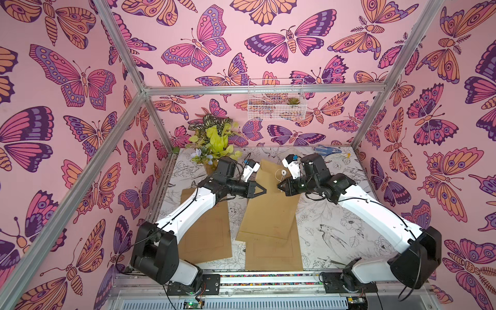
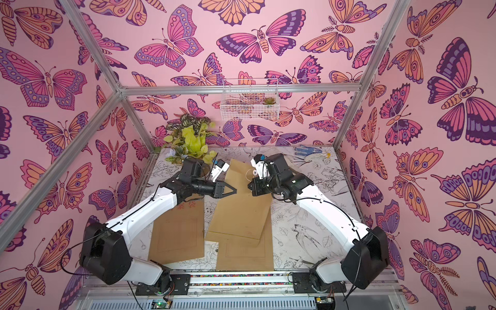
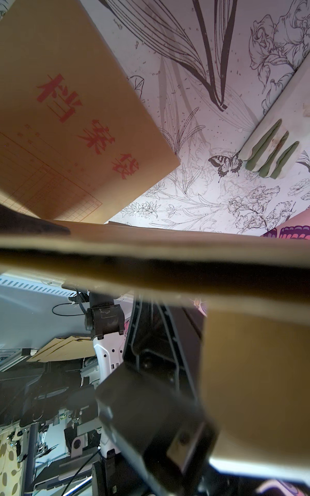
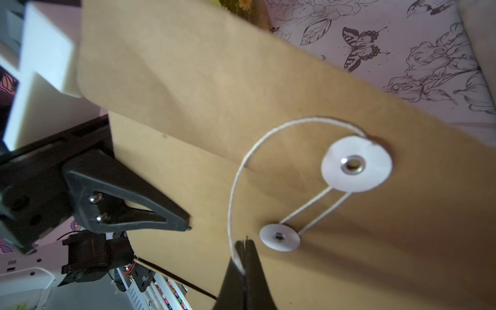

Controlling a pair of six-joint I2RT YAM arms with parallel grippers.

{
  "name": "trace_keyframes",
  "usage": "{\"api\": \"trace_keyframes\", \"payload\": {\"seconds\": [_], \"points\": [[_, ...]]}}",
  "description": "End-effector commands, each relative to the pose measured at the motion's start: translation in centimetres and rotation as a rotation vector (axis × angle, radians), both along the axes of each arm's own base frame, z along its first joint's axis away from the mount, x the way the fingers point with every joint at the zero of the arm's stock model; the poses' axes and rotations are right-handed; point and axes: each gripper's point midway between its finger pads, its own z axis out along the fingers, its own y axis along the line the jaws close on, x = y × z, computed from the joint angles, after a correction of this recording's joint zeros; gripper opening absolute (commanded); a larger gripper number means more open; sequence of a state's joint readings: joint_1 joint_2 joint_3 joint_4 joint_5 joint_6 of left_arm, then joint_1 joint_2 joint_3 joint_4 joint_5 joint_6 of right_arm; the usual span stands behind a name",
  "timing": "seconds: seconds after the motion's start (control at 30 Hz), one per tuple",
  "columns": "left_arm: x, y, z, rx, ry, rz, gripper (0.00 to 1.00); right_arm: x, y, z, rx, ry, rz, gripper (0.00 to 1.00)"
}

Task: Close the mouth of the file bag
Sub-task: Close the file bag.

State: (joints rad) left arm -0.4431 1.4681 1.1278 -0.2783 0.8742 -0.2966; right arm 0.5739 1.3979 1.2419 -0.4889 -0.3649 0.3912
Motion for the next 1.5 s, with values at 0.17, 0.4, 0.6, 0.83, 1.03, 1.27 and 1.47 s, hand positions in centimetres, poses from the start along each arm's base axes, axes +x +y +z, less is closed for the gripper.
{"api": "trace_keyframes", "payload": {"seconds": [0.17,0.4,0.6,0.83,1.03,1.27,1.47], "points": [[0.4,0.0,2.5,-0.042,-0.072,0.004,0.0,0.5,0.2,0.9,0.125,0.025,-0.006,0.0],[0.7,0.4,3.0,-0.046,-0.084,0.019,0.0,0.4,-0.5,-0.1,0.134,0.066,-0.015,0.0],[1.0,0.6,4.0,-0.061,-0.095,0.025,0.0,0.2,-0.8,-1.2,0.117,0.083,-0.022,0.0],[0.9,0.5,4.8,-0.077,-0.102,0.017,0.0,0.5,-1.5,-2.0,0.09,0.089,-0.042,0.0],[0.5,0.7,5.2,-0.094,-0.095,0.003,0.0,1.2,-3.2,-2.3,0.073,0.081,-0.085,0.0],[0.1,0.9,5.2,-0.092,-0.093,-0.004,0.0,2.0,-5.3,-2.2,0.043,0.073,-0.145,0.0],[0.2,1.2,5.1,-0.084,-0.093,0.004,0.0,1.8,-5.6,-0.6,0.041,0.047,-0.134,0.0]]}}
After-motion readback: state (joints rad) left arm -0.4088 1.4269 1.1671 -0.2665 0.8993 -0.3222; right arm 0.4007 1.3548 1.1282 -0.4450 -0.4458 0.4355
